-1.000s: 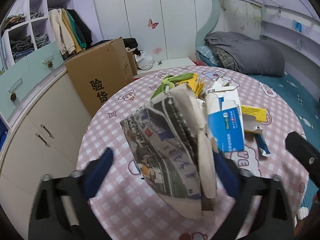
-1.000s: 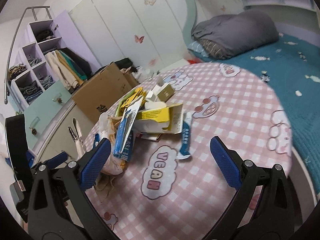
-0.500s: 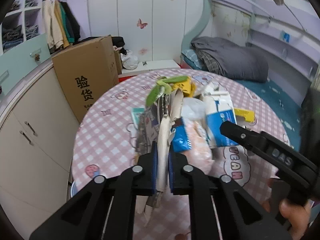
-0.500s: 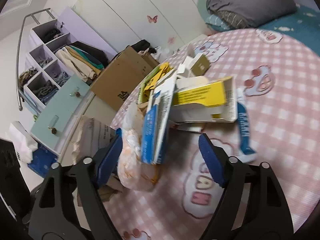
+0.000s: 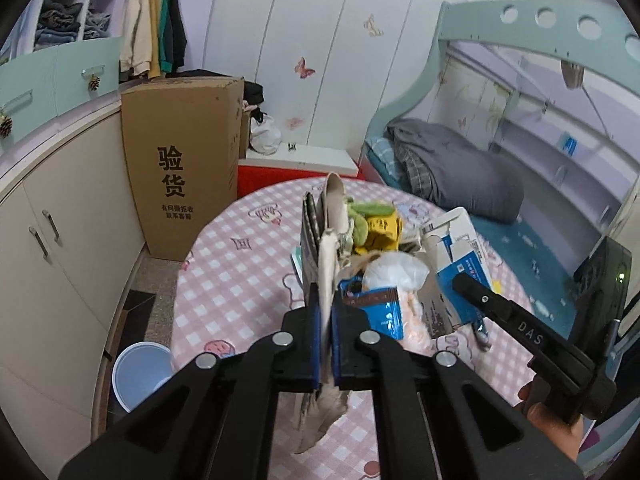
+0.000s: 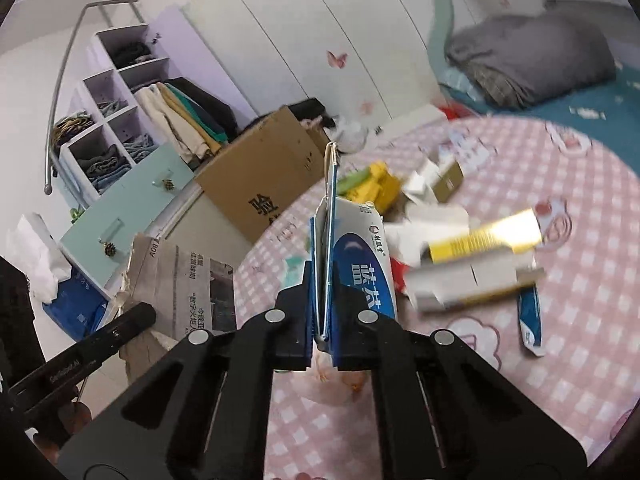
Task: Collect trash
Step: 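Carry both items to the blue bin and open both grippers to drop them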
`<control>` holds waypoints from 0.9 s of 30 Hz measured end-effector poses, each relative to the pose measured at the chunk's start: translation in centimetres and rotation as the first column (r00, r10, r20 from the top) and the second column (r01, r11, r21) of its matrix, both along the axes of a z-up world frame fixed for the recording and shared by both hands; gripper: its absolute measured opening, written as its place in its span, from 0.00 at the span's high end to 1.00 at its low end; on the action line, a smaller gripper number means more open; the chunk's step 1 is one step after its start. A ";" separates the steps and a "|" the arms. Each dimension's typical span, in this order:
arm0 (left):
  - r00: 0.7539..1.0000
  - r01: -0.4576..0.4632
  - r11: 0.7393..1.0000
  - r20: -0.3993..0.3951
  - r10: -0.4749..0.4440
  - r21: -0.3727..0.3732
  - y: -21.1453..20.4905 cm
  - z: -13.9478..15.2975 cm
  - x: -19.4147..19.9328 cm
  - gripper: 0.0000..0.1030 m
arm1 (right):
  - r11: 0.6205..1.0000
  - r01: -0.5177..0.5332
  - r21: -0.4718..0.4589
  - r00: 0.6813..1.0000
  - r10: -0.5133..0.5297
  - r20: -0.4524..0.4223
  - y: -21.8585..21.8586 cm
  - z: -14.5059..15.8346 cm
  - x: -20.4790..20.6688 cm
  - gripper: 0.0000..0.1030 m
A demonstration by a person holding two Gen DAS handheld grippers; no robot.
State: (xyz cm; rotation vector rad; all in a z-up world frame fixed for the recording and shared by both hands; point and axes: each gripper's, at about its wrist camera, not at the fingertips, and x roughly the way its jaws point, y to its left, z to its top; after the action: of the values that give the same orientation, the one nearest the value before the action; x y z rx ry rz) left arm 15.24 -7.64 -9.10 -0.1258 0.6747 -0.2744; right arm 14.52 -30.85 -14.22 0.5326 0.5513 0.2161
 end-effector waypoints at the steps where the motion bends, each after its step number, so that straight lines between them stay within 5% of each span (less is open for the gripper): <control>1: 1.000 -0.003 1.000 0.007 0.003 -0.009 0.5 0.3 -0.1 0.96 | 1.000 -0.002 -0.003 1.000 0.002 0.012 0.2 0.4 -0.1 0.94; 9: 0.996 -0.078 0.991 0.027 0.082 -0.105 6.7 1.8 -0.6 0.96 | 0.991 0.025 -0.135 0.986 -0.002 0.166 4.6 6.2 -1.6 0.94; 16: 0.979 -0.201 0.971 -0.048 0.196 -0.132 14.3 -0.5 0.4 0.96 | 0.956 -0.264 -0.131 0.953 0.280 0.120 14.6 6.6 0.5 0.94; 22: 0.917 -0.381 0.921 -0.162 0.366 -0.076 22.1 -5.2 2.0 0.96 | 0.862 -0.493 -0.115 0.869 0.495 -0.014 25.7 2.0 4.2 0.94; 27: 0.831 -0.514 0.857 -0.263 0.491 -0.023 29.0 -9.5 3.6 0.96 | 0.800 -0.591 -0.105 0.806 0.578 -0.132 33.3 -3.4 8.0 0.93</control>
State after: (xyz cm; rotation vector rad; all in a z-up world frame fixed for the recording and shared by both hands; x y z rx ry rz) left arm 18.81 21.32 -18.60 -0.4276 0.8517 0.2281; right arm 22.51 2.47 -17.63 0.2171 0.8116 0.7440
